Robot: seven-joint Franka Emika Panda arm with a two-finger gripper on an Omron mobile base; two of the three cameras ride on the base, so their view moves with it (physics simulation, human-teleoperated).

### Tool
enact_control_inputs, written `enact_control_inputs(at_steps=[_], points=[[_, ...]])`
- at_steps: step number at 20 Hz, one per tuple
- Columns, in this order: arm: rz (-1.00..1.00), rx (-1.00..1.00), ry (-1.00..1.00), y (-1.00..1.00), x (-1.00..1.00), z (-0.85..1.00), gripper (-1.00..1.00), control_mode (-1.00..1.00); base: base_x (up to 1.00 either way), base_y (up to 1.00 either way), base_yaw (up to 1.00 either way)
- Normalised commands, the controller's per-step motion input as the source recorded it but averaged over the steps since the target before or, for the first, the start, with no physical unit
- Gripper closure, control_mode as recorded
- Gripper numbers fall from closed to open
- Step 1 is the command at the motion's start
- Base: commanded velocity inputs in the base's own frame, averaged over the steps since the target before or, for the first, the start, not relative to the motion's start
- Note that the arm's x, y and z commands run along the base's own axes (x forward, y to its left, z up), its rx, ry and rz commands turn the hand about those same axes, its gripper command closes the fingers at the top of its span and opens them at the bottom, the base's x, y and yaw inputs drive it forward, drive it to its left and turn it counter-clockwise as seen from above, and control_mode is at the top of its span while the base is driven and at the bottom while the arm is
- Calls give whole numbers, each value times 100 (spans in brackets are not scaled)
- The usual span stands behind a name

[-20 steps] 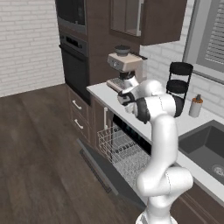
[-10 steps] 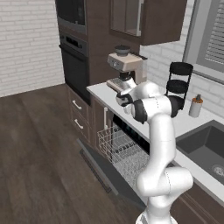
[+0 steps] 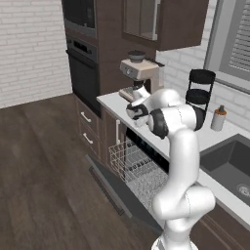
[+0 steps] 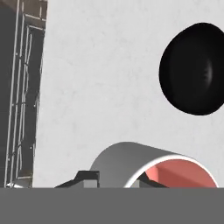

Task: Pick up the cup and bowl from the counter, place them in the dishwasher, and close the dishwasher door.

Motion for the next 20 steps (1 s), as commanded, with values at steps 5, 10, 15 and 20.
enact_control_inputs(at_steps=[5,10,15,20], points=[[-4,0,-9,98,-100,30,100,-100,0,0,0],[0,0,-3,98,-94,-1,100,-100,0,0,0],[0,-1,2,72,-45,-83,100,-100,0,0,0],[6,-14,0,17,33,-92,100,-100,0,0,0]])
